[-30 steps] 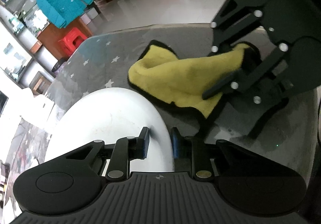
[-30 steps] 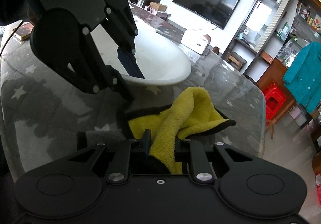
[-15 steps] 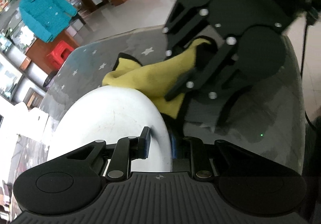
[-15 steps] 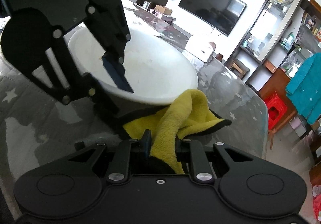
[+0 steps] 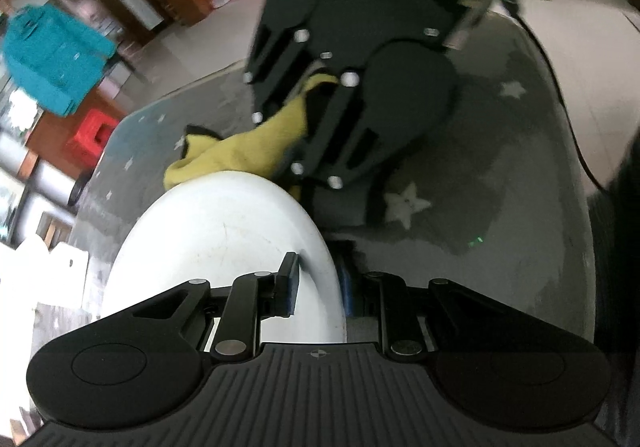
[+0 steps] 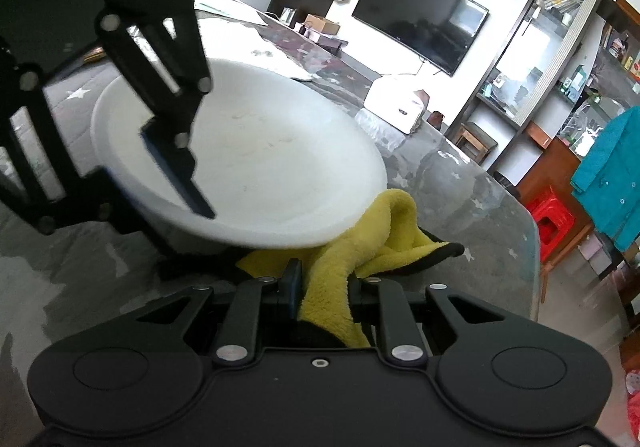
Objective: Clean bowl
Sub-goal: 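Rub the yellow cloth around the bowl interior with the right gripper while the left gripper holds the rim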
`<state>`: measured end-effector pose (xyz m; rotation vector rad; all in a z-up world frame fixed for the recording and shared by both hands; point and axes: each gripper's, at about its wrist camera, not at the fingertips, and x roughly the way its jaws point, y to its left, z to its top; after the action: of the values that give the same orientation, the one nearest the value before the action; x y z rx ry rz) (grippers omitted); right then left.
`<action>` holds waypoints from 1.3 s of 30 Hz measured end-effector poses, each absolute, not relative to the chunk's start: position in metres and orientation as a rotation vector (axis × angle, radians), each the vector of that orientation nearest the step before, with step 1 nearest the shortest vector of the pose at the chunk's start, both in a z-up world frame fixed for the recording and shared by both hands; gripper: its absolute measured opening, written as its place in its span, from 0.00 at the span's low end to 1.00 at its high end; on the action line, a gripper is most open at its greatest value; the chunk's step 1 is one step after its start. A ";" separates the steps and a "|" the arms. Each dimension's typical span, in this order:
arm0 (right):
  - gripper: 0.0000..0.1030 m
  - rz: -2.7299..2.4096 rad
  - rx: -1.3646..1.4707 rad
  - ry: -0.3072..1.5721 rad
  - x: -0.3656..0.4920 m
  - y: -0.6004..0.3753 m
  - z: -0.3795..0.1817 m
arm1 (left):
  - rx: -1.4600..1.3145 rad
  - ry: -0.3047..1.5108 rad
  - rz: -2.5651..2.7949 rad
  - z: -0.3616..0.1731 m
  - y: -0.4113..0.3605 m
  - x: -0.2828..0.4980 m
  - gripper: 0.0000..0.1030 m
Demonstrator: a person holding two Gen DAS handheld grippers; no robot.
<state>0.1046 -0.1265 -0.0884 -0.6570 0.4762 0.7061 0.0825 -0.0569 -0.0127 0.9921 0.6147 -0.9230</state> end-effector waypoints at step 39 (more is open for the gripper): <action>0.20 0.740 -0.706 0.465 0.076 -0.145 -0.087 | 0.722 0.740 -0.720 -0.006 -0.072 0.099 0.25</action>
<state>0.0760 -0.1454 -0.0871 -0.7060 0.4645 0.7404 0.0988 -0.0723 -0.0060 0.7221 0.7398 -0.7203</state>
